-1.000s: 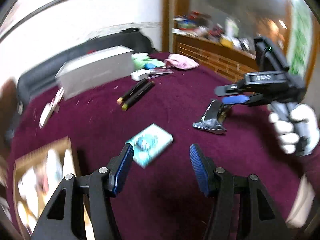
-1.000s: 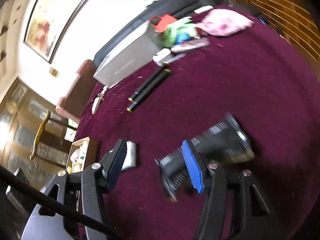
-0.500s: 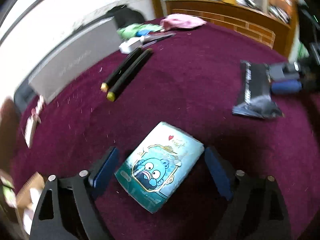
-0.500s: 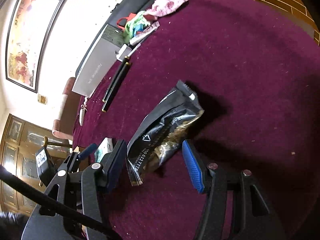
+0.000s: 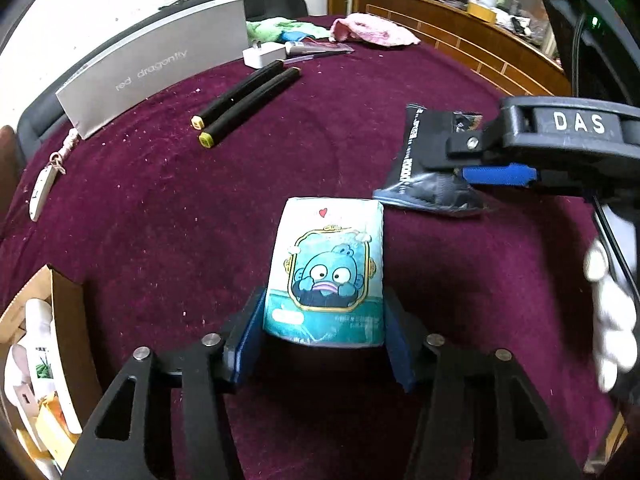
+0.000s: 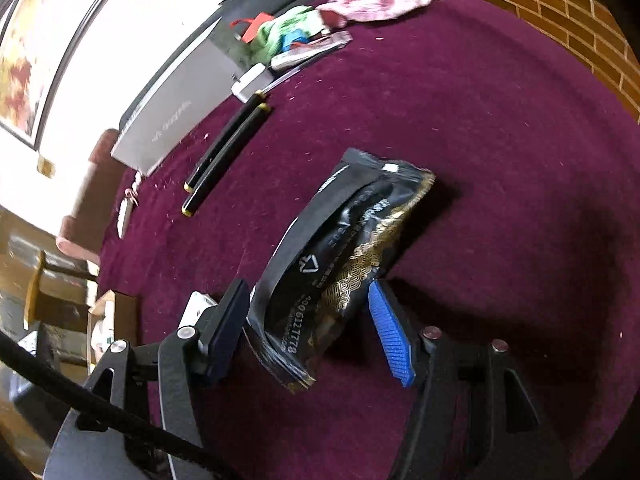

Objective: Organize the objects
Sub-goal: 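Grasp the blue cartoon packet with the left tool while the right tool grasps the black snack bag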

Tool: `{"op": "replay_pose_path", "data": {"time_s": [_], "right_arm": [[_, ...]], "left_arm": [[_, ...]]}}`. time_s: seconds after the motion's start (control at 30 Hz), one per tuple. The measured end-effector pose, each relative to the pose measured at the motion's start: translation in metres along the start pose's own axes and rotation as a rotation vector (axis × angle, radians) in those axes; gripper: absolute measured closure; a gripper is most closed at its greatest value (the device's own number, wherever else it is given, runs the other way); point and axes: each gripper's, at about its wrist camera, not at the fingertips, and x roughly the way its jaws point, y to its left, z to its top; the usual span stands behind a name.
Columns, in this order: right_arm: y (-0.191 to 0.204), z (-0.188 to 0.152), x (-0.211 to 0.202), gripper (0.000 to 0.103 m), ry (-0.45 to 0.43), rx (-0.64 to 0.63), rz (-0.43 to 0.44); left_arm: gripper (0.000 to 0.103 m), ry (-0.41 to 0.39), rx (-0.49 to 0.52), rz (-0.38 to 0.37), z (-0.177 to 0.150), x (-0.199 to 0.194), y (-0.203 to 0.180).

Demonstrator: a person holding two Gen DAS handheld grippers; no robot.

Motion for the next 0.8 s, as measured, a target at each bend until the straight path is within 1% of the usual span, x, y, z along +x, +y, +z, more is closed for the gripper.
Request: {"op": "replay_pose_path", "data": {"time_s": [0.07, 0.1, 0.17, 0.2, 0.23, 0.27, 0.3, 0.33, 0.37, 0.43, 0.5, 0.57, 0.63, 0.67, 0.73, 0.77, 0.8], "right_arm": [[0.009, 0.002, 0.003, 0.042, 0.001, -0.024, -0.033], [0.013, 0.003, 0.005, 0.042, -0.001, -0.032, -0.05], [0.02, 0.005, 0.006, 0.042, -0.011, -0.037, -0.07], [0.02, 0.006, 0.005, 0.042, -0.015, -0.03, -0.072], [0.02, 0.008, 0.006, 0.042, -0.018, -0.014, -0.074], [0.019, 0.009, 0.006, 0.042, -0.017, 0.001, -0.081], [0.018, 0.011, 0.008, 0.042, -0.014, 0.013, -0.089], [0.016, 0.013, 0.01, 0.042, -0.007, 0.035, -0.1], [0.017, 0.014, 0.012, 0.042, -0.003, 0.046, -0.105], [0.02, 0.015, 0.015, 0.04, -0.008, 0.05, -0.121], [0.027, 0.016, 0.018, 0.038, -0.014, 0.03, -0.155], [0.036, 0.017, 0.025, 0.036, -0.025, -0.018, -0.201], [0.046, 0.014, 0.032, 0.036, -0.037, -0.103, -0.268], [0.048, 0.012, 0.034, 0.036, -0.04, -0.132, -0.287], [0.052, 0.006, 0.035, 0.044, -0.059, -0.195, -0.317], [0.052, 0.004, 0.033, 0.053, -0.067, -0.225, -0.321], [0.053, 0.001, 0.031, 0.065, -0.072, -0.242, -0.318]], "left_arm": [[0.032, -0.012, -0.026, 0.026, 0.005, 0.005, -0.002], [0.03, -0.018, -0.046, 0.034, 0.008, 0.009, -0.001], [0.026, -0.04, -0.097, 0.021, 0.01, 0.013, 0.002], [0.026, -0.051, -0.1, 0.031, 0.009, 0.012, 0.0], [0.027, -0.06, -0.1, 0.029, 0.008, 0.012, -0.002], [0.037, -0.067, -0.099, 0.018, 0.006, 0.011, -0.003], [0.044, -0.075, -0.095, 0.01, 0.005, 0.009, -0.004], [0.06, -0.086, -0.089, 0.026, 0.004, 0.004, -0.005], [0.061, -0.093, -0.099, 0.01, 0.002, -0.001, -0.002], [0.061, -0.098, -0.156, -0.06, -0.002, -0.008, 0.006], [0.061, -0.109, -0.166, -0.043, -0.005, -0.012, 0.007], [0.061, -0.119, -0.192, -0.054, -0.012, -0.019, 0.011], [0.061, -0.129, -0.209, -0.062, -0.018, -0.026, 0.013], [0.061, -0.141, -0.219, -0.058, -0.023, -0.033, 0.014], [0.061, -0.154, -0.232, -0.057, -0.029, -0.041, 0.018], [0.061, -0.161, -0.245, -0.059, -0.033, -0.046, 0.02], [0.061, -0.165, -0.254, -0.058, -0.035, -0.048, 0.022]]}}
